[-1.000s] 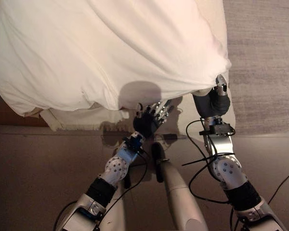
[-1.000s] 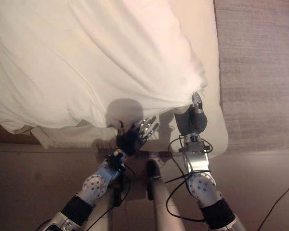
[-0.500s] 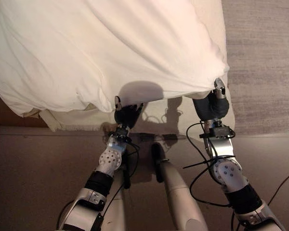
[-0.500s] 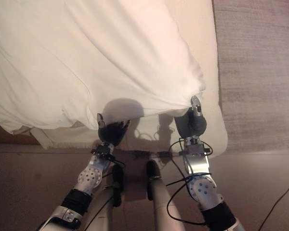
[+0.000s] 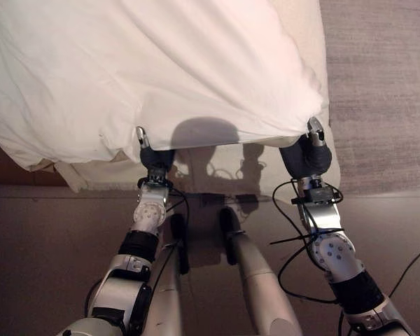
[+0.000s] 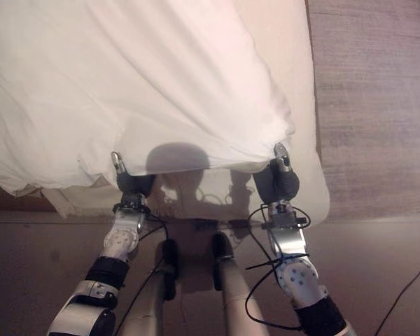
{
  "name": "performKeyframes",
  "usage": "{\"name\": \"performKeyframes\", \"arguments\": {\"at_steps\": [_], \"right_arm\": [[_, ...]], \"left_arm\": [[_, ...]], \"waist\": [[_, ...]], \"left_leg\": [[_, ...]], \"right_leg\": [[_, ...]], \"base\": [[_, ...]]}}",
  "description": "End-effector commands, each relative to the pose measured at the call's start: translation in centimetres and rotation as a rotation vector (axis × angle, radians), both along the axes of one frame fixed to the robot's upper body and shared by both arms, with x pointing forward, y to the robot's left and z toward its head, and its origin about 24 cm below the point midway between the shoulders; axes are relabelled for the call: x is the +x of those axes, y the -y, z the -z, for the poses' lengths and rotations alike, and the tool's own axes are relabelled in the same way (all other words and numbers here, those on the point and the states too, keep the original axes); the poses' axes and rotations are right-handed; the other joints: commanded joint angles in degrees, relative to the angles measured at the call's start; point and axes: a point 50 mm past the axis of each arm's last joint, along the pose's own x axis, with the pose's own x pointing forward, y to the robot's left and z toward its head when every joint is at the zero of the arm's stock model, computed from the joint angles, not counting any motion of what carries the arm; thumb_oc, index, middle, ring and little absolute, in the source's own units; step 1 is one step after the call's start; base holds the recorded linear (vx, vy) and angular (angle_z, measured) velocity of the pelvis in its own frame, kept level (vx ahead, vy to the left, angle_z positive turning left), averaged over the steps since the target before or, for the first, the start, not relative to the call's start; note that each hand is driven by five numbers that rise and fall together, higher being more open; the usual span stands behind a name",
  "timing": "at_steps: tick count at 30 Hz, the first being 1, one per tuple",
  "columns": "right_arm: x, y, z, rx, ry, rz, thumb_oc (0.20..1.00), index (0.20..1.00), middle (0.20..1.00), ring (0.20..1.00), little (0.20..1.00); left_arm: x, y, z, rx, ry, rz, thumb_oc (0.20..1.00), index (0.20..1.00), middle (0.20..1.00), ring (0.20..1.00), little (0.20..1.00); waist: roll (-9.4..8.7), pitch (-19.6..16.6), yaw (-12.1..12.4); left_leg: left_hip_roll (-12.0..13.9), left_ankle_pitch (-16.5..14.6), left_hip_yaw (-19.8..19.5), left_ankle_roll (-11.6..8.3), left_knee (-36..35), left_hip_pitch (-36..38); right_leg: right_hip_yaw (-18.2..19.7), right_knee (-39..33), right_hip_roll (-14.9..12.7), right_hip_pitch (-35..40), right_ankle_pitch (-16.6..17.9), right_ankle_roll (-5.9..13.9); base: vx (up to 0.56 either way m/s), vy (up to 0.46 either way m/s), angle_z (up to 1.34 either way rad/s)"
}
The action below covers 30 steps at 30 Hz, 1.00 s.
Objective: Make the bed
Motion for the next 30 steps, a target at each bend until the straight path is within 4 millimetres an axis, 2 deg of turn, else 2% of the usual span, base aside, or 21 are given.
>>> {"name": "performKeyframes", "arguments": {"at_steps": [1,11,22,23,24,29,30], "right_arm": [[-2.5,4.0,-1.7,0.043,0.154,0.179,0.2,0.2,0.2,0.2,0.2],[-2.5,5.6,-1.2,0.02,0.101,0.252,0.2,0.2,0.2,0.2,0.2],[-2.5,5.9,-0.7,0.041,0.049,0.281,0.2,0.2,0.2,0.2,0.2],[-2.4,5.9,-0.5,0.041,0.041,0.282,0.2,0.2,0.2,0.2,0.2],[-2.4,5.9,-0.5,0.042,0.037,0.284,0.2,0.2,0.2,0.2,0.2],[-2.2,5.8,0.2,0.056,0.0,0.293,0.2,0.2,0.2,0.2,0.2],[-2.2,5.8,0.6,0.057,-0.017,0.302,0.2,0.2,0.2,0.2,0.2]], "left_arm": [[-0.8,-7.0,0.2,-0.06,-0.031,-0.295,1.0,1.0,1.0,1.0,1.0],[-2.8,-14.1,-0.6,-0.084,-0.112,-0.583,1.0,1.0,1.0,1.0,1.0],[-4.0,-16.9,-1.1,-0.108,-0.186,-0.741,1.0,1.0,1.0,1.0,1.0],[-4.0,-16.9,-1.0,-0.099,-0.189,-0.743,0.52,0.52,0.52,0.52,0.52],[-4.1,-17.0,-1.0,-0.094,-0.19,-0.748,0.2,0.2,0.2,0.2,0.2],[-4.7,-16.5,-0.8,-0.021,-0.166,-0.725,0.2,0.2,0.2,0.2,0.2],[-4.8,-15.8,-0.4,0.004,-0.152,-0.7,0.2,0.2,0.2,0.2,0.2]], "waist": [[1.59,-5.51,-1.57],[2.51,-5.36,-1.22],[3.0,-4.94,-1.12],[3.04,-4.94,-1.11],[3.08,-4.9,-1.05],[3.55,-4.58,-0.63],[3.86,-4.51,-0.53]], "left_leg": [[-0.08,-0.98,0.65,-1.86,0.87,-0.8],[0.12,-0.87,0.64,-2.2,0.98,-0.63],[0.02,-0.47,0.32,-2.41,0.44,0.06],[0.01,-0.44,0.25,-2.37,0.19,0.26],[-0.08,-0.34,0.2,-2.45,0.13,0.39],[-0.5,0.37,-0.3,-2.53,-1.26,1.87],[-0.68,1.19,-0.43,-2.62,-2.92,2.73]], "right_leg": [[-0.57,-4.92,0.72,-0.59,4.59,4.52],[-1.12,-4.91,0.38,-0.11,4.41,4.48],[-1.42,-5.34,0.14,0.81,4.44,4.48],[-1.41,-5.38,0.23,0.97,4.41,4.47],[-1.42,-5.49,0.21,1.24,4.38,4.43],[-1.43,-6.26,0.41,2.66,4.43,4.33],[-1.38,-7.38,0.41,3.62,4.51,4.24]], "base": [[0.0,0.0,0.0],[0.0,0.0,-0.01],[0.0,0.0,0.0],[0.0,0.0,0.0],[0.0,0.0,0.0],[0.0,-0.027,0.01],[0.0,-0.03,0.03]]}}
